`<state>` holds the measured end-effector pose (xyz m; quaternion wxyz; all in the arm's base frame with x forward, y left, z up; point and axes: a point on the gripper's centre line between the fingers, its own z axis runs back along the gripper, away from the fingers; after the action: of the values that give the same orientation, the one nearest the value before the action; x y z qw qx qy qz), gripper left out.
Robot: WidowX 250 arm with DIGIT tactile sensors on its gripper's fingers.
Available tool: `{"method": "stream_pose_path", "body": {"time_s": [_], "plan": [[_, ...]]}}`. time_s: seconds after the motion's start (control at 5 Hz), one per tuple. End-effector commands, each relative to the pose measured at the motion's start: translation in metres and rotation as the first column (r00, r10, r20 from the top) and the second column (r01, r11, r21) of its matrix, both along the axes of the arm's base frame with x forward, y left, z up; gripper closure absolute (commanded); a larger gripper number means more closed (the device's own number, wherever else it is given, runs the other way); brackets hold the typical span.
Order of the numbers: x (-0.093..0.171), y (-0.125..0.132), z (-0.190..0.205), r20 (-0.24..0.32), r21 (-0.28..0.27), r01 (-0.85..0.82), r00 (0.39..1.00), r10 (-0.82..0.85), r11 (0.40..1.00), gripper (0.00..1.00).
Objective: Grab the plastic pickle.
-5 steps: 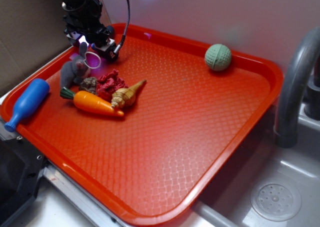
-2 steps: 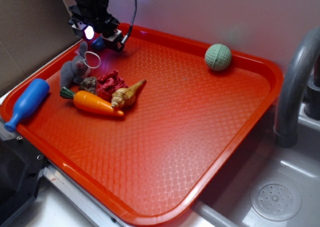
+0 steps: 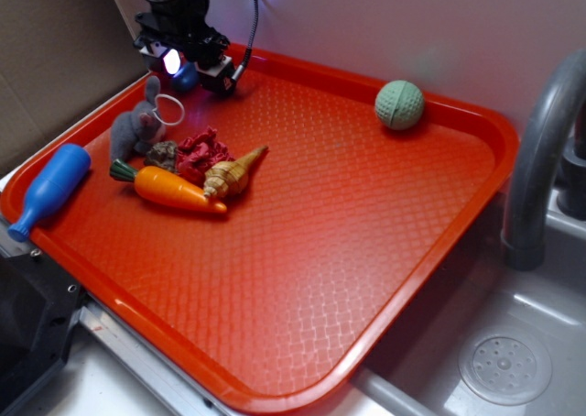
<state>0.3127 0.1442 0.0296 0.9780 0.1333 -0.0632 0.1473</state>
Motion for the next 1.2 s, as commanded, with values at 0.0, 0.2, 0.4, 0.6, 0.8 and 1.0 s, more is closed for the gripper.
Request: {"method": "stream_pose_path", "body": {"time_s": [0.0, 0.2, 0.4, 0.6, 0.8, 1.0], "plan": [[0.002, 0.001, -0.015, 0.000, 0.031, 0.018, 1.000, -0.018, 0.999, 0.00], [-0.003, -0.003, -0.018, 0.006, 0.026, 0.033, 0.999, -0.034, 0.999, 0.63], [-0.014, -0.005, -0.023, 0.011, 0.023, 0.026, 1.000, -0.026, 0.999, 1.00], [-0.022, -0.004, -0.029, 0.002, -0.004, 0.021, 1.000, -0.021, 1.000, 1.00], [-0.031, -0.002, -0.039, -0.031, -0.028, 0.046, 0.998, -0.047, 0.999, 1.00], [-0.037, -0.009, -0.040, -0.043, -0.005, 0.102, 0.994, -0.102, 0.995, 1.00]]}}
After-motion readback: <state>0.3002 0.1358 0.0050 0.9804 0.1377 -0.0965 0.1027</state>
